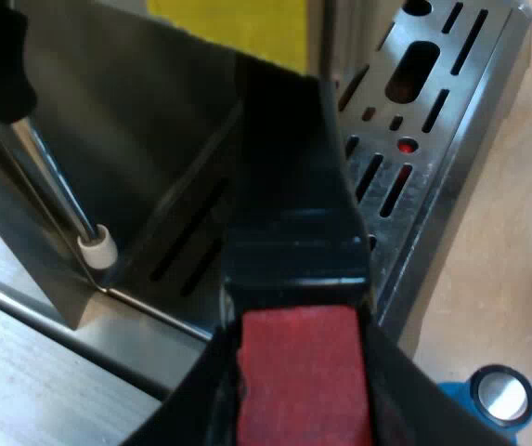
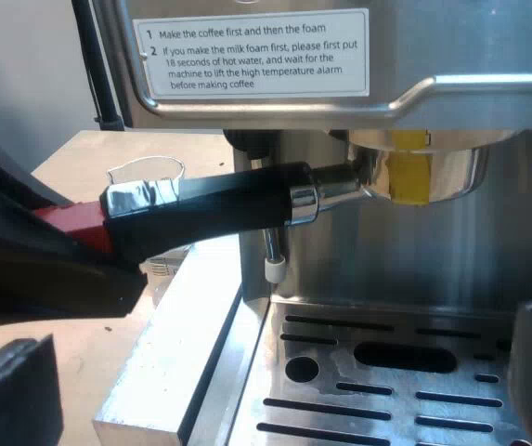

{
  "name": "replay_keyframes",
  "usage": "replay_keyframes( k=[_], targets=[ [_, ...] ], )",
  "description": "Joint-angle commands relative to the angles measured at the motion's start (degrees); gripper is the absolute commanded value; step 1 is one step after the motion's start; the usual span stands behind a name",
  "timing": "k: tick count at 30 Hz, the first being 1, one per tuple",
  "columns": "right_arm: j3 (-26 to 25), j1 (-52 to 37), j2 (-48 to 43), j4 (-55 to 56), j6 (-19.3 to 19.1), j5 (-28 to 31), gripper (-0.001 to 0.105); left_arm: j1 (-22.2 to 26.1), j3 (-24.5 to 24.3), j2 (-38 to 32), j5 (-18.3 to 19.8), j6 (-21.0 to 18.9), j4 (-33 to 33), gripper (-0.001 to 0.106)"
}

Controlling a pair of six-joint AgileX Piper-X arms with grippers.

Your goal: Put the handle in the coffee machine

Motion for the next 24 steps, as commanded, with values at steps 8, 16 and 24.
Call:
replay_keyframes(
  k=[8, 16, 24],
  targets=[
    [-0.2, -0.1, -0.3, 0.2, -0.8, 0.2, 0.105, -0.3, -2.2, -1.3, 12.4, -1.4, -6.2, 0.000],
    [-0.2, -0.1, -0.3, 0.2, -0.8, 0.2, 0.105, -0.3, -2.3, -1.3, 12.4, -1.7, -5.4, 0.000],
    [-0.2, -0.5, -0.3, 1.4, -1.4, 0.2, 0.105, -0.3, -2.3, -1.3, 12.4, -2.3, -5.3, 0.000]
  ],
)
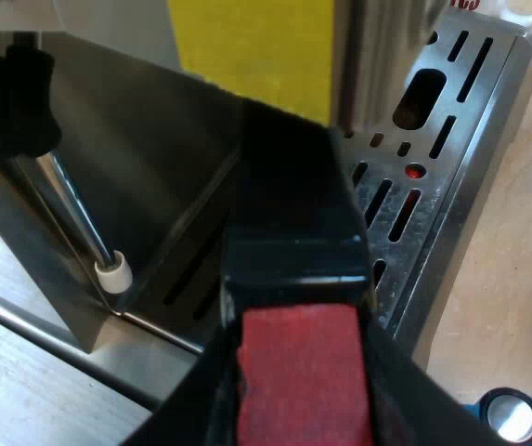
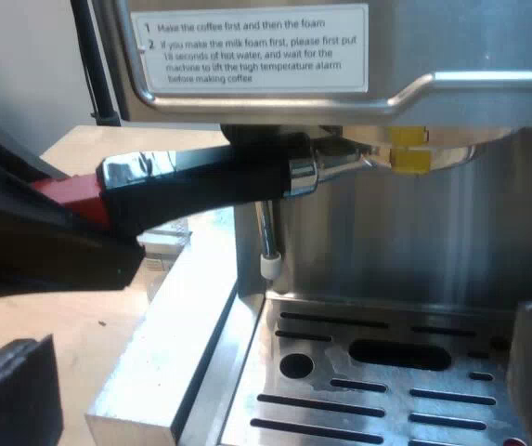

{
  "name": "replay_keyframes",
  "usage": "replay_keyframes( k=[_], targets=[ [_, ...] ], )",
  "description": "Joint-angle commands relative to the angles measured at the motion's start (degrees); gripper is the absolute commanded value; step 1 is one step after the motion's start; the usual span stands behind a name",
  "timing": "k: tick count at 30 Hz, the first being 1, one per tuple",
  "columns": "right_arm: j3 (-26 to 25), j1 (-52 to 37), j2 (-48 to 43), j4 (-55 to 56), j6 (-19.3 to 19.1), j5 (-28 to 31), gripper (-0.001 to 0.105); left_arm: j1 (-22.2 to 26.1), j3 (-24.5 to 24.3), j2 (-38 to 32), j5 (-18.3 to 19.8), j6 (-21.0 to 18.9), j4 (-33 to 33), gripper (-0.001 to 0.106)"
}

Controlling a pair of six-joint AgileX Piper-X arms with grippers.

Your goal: Put the handle in the coffee machine

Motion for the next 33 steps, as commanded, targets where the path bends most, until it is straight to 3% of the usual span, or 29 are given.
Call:
replay_keyframes(
  k=[1, 4, 5, 6, 8, 9, 10, 11, 16, 20, 26, 33],
  targets=[
    [-0.2, -0.6, -0.3, 0.9, -1.4, 0.2, 0.105, -0.3, -2.1, -1.3, 11.0, -1.4, -3.9, 0.000],
    [-0.2, -1.2, -0.3, 2.1, -3.4, -0.9, 0.105, -0.3, -2.1, -1.3, 11.0, -1.4, -3.9, 0.000],
    [-0.2, -3.6, -0.3, 2.2, -4.8, -1.9, 0.084, -0.3, -2.1, -1.3, 11.0, -1.4, -3.9, 0.000],
    [-0.2, -4.0, -0.3, 2.2, -4.8, -1.9, 0.080, -0.3, -2.1, -1.3, 11.0, -1.4, -3.9, 0.000],
    [-0.2, -5.3, -0.3, 2.6, -4.8, -2.9, 0.062, -0.3, -2.1, -1.3, 11.0, -1.4, -3.9, 0.000],
    [-0.2, -5.5, -0.3, 2.6, -4.8, -3.1, 0.062, -0.3, -2.1, -1.3, 11.0, -1.4, -3.9, 0.000],
    [-0.2, -6.5, -0.3, 3.0, -4.8, -5.0, 0.052, -0.3, -2.1, -1.3, 11.0, -1.4, -3.9, 0.000],
    [-0.2, -7.4, -0.3, 3.4, -4.8, -6.7, 0.048, -0.3, -2.1, -1.3, 11.0, -1.4, -3.9, 0.000],
    [1.6, -10.3, -0.3, 3.8, -4.1, -7.6, 0.047, -0.3, -2.1, -1.3, 11.0, -1.4, -3.9, 0.000],
    [5.3, -11.9, -0.3, 2.7, -0.3, -7.6, 0.047, -0.3, -2.1, -1.3, 11.0, -1.4, -3.9, 0.000],
    [12.2, -13.6, -0.3, -7.6, -0.1, -7.5, 0.047, -0.3, -2.1, -1.3, 11.0, -1.4, -3.9, 0.000],
    [16.3, -14.3, 0.8, -15.4, -0.7, -8.2, 0.047, -0.3, -2.1, -1.3, 11.0, -1.4, -3.9, 0.000]
  ],
)
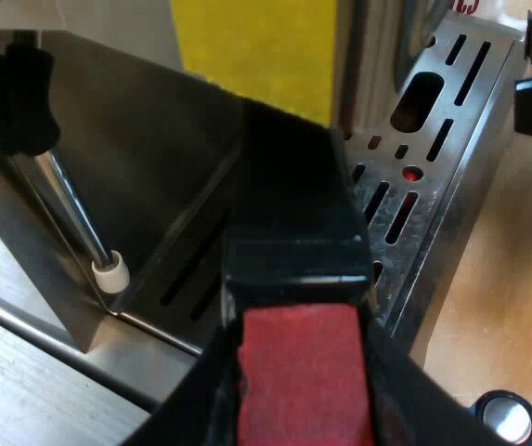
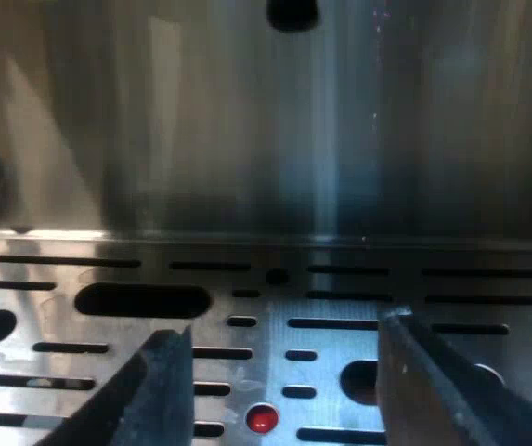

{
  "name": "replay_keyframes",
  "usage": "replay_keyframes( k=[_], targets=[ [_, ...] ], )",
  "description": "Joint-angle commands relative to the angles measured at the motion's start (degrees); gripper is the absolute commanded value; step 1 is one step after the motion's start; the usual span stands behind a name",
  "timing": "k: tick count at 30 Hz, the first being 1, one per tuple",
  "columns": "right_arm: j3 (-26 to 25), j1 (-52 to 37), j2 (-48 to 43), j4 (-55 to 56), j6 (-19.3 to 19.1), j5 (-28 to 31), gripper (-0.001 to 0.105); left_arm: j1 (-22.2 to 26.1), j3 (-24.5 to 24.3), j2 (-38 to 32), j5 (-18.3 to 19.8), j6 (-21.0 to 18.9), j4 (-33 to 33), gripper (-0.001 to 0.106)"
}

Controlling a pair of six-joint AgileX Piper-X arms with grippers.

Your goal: Put the handle in the coffee machine

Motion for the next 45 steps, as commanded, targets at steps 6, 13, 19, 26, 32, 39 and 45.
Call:
replay_keyframes(
  k=[6, 13, 19, 26, 32, 39, 45],
  targets=[
    [0.6, -0.2, 7.4, -17.4, -7.4, -3.7, 0.047, -0.3, -2.1, -1.3, 10.5, -0.9, -4.0, 0.000],
    [0.6, -0.4, 14.2, -35.6, -17.1, -5.4, 0.047, -0.3, -2.1, -1.3, 10.4, -0.9, -4.0, 0.000],
    [0.3, -2.3, 16.5, -39.9, -18.7, -10.5, 0.047, -0.3, -2.1, -1.3, 10.4, -1.1, -4.0, 0.000],
    [-0.8, -5.5, 16.7, -40.1, -18.6, -12.0, 0.047, -0.3, -2.1, -1.3, 10.4, -1.4, -4.0, 0.000],
    [-2.9, -6.0, 16.7, -39.8, -18.6, -12.0, 0.047, -0.3, -2.1, -1.3, 10.4, -1.4, -3.9, 0.000],
    [-7.3, -6.0, 16.7, -33.6, -18.6, -11.1, 0.047, -0.3, -2.1, -1.3, 10.4, -1.4, -3.9, 0.000],
    [-9.0, -6.0, 16.8, -28.7, -18.6, -7.5, 0.047, -0.3, -2.1, -1.3, 10.4, -1.4, -3.9, 0.000]
  ],
)
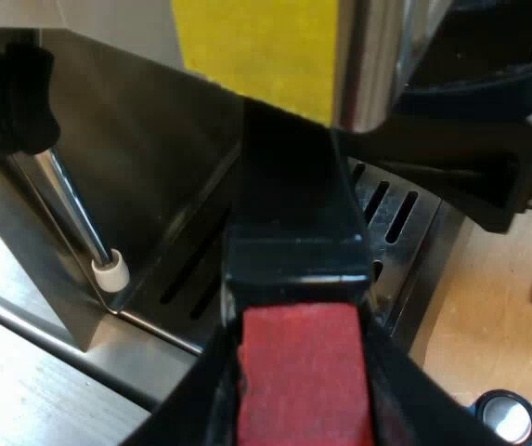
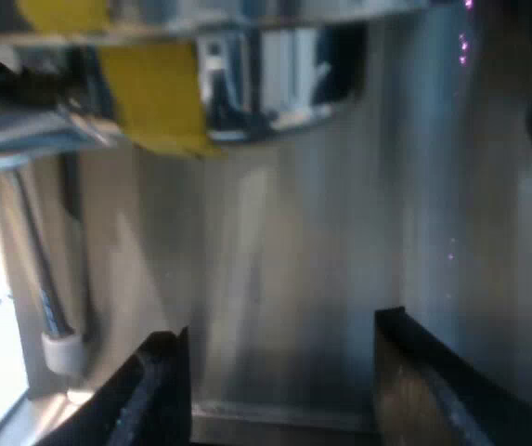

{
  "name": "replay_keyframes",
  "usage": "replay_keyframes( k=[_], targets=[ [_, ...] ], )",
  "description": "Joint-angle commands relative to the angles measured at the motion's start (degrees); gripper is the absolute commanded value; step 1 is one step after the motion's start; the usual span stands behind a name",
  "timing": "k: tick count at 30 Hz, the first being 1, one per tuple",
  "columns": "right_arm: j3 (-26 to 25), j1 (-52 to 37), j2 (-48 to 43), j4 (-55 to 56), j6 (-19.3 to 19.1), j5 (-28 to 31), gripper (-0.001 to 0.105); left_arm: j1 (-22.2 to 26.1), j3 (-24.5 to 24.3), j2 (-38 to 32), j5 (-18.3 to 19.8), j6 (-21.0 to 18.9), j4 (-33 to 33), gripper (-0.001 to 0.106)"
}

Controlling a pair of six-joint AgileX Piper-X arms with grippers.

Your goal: Put the handle in the coffee machine

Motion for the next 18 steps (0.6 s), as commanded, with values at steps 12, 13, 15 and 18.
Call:
replay_keyframes(
  k=[12, 13, 15, 18],
  targets=[
    [-0.9, 0.0, 0.1, 0.8, -0.6, 1.0, 0.047, -0.3, -2.1, -1.3, 10.6, -1.1, -3.9, 0.000],
    [-0.9, 0.0, 0.1, 0.8, -0.6, 1.0, 0.047, -0.3, -2.1, -1.3, 10.4, -1.1, -3.9, 0.000],
    [-0.9, 0.1, 0.1, 0.8, -0.6, 1.5, 0.047, -0.3, -2.1, -1.3, 9.7, -1.1, -3.9, 0.000],
    [-0.9, 1.0, 0.1, 0.6, -0.6, 3.4, 0.047, -0.3, -2.1, -1.3, 9.3, -1.1, -3.9, 0.000]
  ],
)
